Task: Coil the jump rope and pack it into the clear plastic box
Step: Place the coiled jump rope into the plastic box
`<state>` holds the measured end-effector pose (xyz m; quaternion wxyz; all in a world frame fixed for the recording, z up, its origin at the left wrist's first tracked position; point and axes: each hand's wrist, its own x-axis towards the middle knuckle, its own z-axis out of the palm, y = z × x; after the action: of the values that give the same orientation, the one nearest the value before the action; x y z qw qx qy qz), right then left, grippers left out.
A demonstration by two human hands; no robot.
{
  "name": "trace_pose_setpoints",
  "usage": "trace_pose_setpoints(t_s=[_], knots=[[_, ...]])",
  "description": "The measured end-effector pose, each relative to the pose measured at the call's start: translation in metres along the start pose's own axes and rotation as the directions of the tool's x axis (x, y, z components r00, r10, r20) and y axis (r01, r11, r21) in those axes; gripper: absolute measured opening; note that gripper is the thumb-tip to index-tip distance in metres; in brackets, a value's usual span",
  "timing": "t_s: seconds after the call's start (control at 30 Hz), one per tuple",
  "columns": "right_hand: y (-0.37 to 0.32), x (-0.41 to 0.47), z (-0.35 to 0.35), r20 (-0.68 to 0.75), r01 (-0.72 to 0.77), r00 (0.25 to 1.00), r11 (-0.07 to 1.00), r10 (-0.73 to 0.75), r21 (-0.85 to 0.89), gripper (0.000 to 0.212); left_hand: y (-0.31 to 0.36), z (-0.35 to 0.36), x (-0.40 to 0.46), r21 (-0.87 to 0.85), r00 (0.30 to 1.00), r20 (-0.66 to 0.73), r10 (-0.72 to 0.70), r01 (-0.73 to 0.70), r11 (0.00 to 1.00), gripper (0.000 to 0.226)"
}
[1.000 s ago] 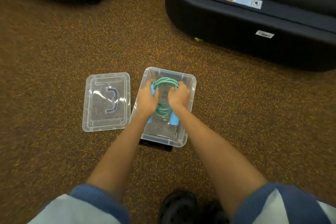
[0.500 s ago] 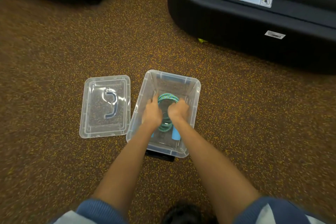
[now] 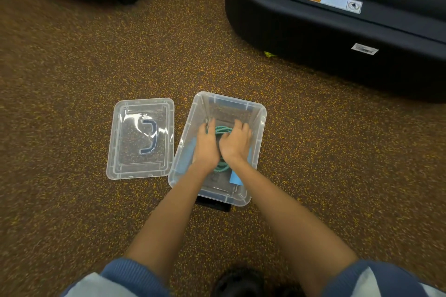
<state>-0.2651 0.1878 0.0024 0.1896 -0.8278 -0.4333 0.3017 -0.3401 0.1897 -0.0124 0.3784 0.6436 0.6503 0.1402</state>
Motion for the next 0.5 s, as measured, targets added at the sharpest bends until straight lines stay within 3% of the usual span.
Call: trace_pose_setpoints(t_s=[0.13,0.3,0.5], knots=[[-0.016,-0.003,-0.022,-0.114,0.238,0.965,0.971,-0.236,0.004,0.039,0.021,-0.014,-0.008,-0.086,0.983,-0.147,0.111,-0.125,0.988,0.046],[-0.057,-0.008,-0.053,-0.225,0.418,0.889,0.907,-0.398,0.047,0.031,0.050,-0.052,-0.017,-0.076,0.861,-0.383,0.335,-0.391,0.917,0.034],[-0.108,-0.004,-0.070,-0.102,0.502,0.864,0.859,-0.493,0.100,0.036,0.040,-0.105,-0.018,-0.032,0.753,-0.610,0.247,-0.335,0.942,0.041]])
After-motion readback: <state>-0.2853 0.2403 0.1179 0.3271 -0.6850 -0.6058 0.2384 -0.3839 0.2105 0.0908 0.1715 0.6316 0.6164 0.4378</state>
